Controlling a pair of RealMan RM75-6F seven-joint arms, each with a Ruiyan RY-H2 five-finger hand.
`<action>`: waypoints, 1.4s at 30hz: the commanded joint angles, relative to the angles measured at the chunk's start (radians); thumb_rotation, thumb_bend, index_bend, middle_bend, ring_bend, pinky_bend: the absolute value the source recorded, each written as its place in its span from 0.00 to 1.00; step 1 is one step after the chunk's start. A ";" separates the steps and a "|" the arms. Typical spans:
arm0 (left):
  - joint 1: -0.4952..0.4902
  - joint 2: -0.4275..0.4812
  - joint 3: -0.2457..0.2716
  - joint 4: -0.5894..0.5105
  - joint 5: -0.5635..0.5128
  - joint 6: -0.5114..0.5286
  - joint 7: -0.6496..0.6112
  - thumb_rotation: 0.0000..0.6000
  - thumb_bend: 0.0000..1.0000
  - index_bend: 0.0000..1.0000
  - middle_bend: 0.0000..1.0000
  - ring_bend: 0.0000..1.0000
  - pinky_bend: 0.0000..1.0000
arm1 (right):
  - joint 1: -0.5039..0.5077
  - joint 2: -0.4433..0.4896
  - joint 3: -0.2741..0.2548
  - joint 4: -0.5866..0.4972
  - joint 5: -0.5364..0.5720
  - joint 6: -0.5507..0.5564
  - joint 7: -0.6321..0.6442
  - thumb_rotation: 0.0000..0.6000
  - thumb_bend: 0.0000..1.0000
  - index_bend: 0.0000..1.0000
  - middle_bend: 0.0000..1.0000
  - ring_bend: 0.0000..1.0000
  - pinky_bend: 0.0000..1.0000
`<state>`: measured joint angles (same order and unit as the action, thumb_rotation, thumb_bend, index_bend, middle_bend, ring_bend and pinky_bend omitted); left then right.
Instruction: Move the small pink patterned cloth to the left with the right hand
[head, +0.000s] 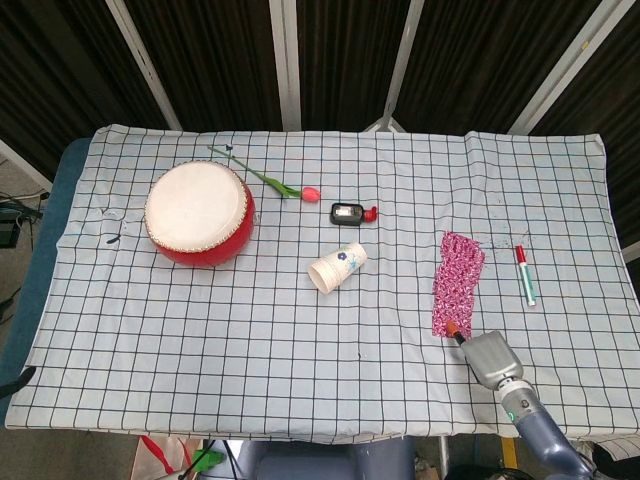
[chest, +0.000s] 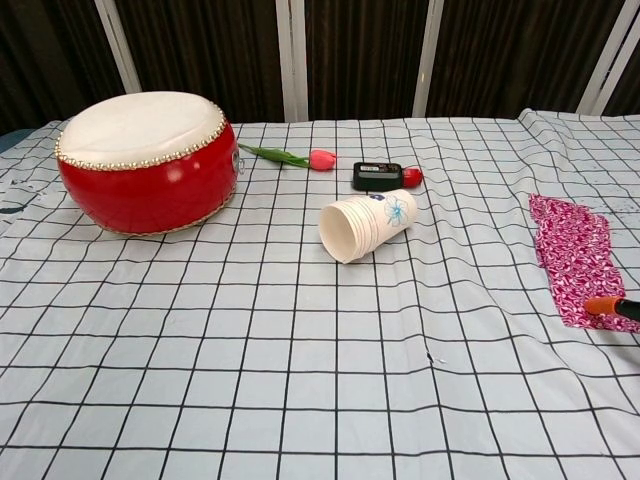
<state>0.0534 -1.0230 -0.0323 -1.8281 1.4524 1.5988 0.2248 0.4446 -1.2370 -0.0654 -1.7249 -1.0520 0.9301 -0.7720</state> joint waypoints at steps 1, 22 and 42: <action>0.000 -0.001 0.000 0.000 0.000 -0.001 0.002 1.00 0.25 0.15 0.03 0.00 0.02 | -0.011 0.013 -0.022 -0.014 -0.024 0.015 0.004 1.00 0.70 0.07 0.85 0.82 0.62; -0.001 -0.004 0.002 -0.003 0.001 0.000 0.013 1.00 0.25 0.15 0.03 0.00 0.02 | -0.066 0.047 -0.095 -0.082 -0.209 0.124 0.024 1.00 0.70 0.08 0.85 0.82 0.62; 0.003 -0.006 -0.002 0.000 -0.003 0.009 0.018 1.00 0.25 0.15 0.03 0.00 0.02 | 0.056 0.008 0.053 0.034 0.089 0.019 0.017 1.00 0.70 0.08 0.85 0.82 0.62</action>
<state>0.0561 -1.0289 -0.0342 -1.8282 1.4490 1.6079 0.2431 0.4940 -1.2239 -0.0159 -1.6981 -0.9735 0.9577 -0.7512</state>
